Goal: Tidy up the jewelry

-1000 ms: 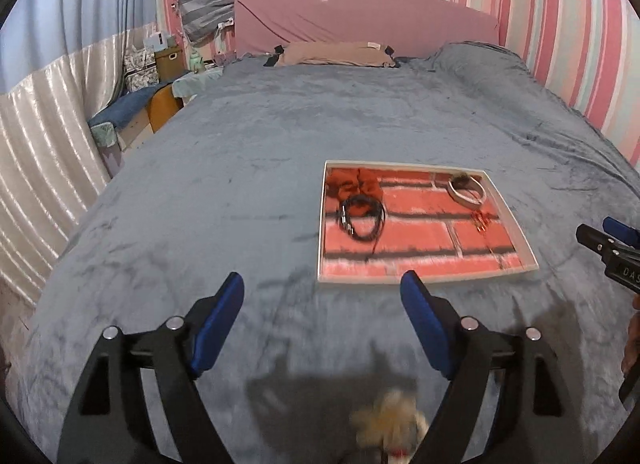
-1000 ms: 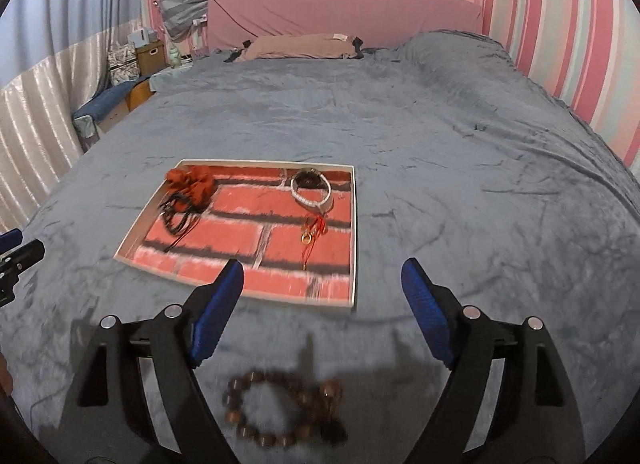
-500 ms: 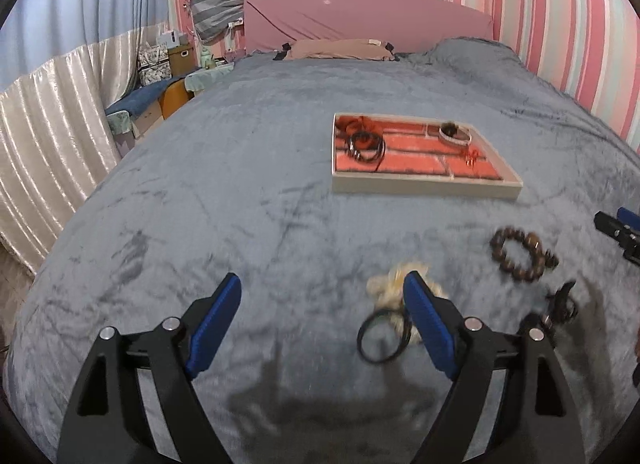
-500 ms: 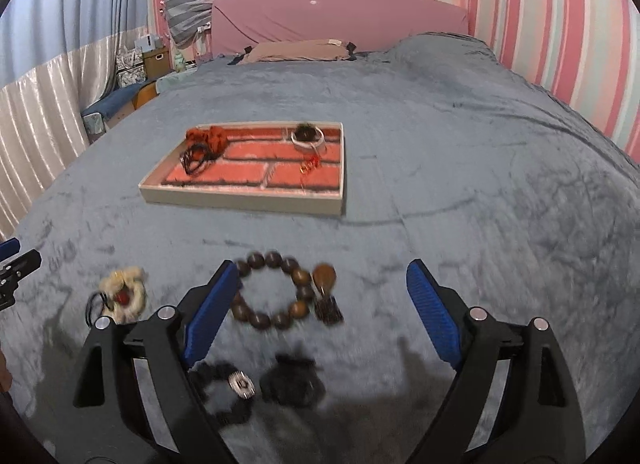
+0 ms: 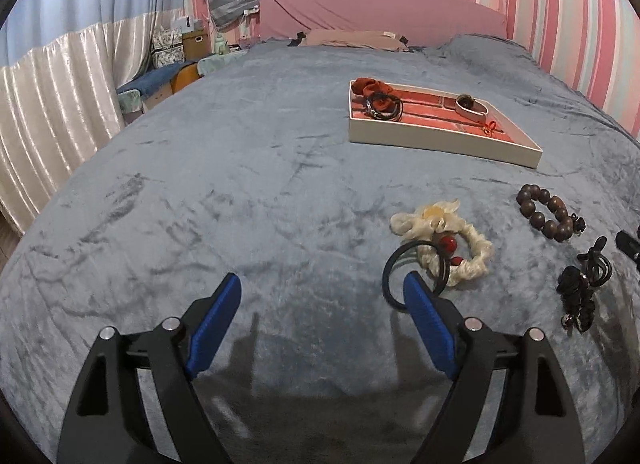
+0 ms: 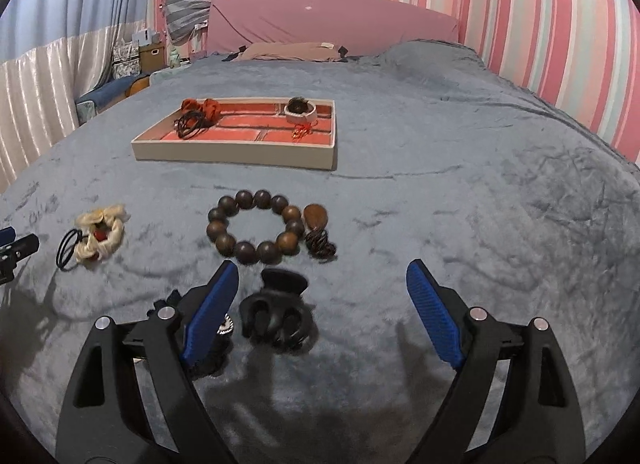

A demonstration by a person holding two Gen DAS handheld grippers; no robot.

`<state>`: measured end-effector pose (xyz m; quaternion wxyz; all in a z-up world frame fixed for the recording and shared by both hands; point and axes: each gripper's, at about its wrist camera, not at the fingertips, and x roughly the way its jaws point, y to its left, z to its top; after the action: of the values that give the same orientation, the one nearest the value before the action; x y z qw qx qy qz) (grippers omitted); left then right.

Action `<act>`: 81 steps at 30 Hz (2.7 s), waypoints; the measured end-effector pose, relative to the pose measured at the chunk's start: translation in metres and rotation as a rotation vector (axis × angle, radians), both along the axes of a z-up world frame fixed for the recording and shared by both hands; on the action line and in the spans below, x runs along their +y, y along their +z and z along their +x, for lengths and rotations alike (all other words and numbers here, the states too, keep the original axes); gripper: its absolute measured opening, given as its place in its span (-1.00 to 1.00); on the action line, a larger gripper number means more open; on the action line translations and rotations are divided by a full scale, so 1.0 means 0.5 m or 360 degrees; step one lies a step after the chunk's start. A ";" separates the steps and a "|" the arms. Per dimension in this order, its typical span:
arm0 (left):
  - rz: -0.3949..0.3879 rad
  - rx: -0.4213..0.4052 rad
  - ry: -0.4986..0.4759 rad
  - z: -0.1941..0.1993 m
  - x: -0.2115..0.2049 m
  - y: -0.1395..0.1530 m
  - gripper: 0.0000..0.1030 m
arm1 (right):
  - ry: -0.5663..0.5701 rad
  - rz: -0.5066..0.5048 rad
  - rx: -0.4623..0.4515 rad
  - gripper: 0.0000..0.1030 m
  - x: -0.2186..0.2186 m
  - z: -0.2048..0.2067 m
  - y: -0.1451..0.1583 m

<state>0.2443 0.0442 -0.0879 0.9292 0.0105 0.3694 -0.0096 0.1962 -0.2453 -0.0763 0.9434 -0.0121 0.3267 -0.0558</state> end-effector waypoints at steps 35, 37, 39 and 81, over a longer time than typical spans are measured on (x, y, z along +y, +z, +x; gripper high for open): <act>-0.0003 0.0005 -0.0070 0.026 -0.019 -0.036 0.59 | -0.0023 0.0007 -0.0020 0.64 0.009 0.005 -0.057; 0.0024 0.0006 -0.0088 0.029 -0.027 -0.032 0.59 | -0.0017 -0.0004 -0.0032 0.64 0.012 0.002 -0.056; 0.0069 -0.0015 -0.0111 0.032 -0.039 -0.026 0.59 | -0.0001 -0.0015 -0.0044 0.64 0.017 -0.001 -0.053; -0.0031 0.0082 -0.0260 0.078 -0.048 -0.066 -0.92 | 0.0073 0.0034 0.0095 -0.09 0.023 0.032 -0.088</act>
<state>0.2833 0.0200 -0.1210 0.9156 0.0315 0.3908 -0.0893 0.2121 -0.2338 -0.1202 0.9344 -0.0111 0.3548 -0.0303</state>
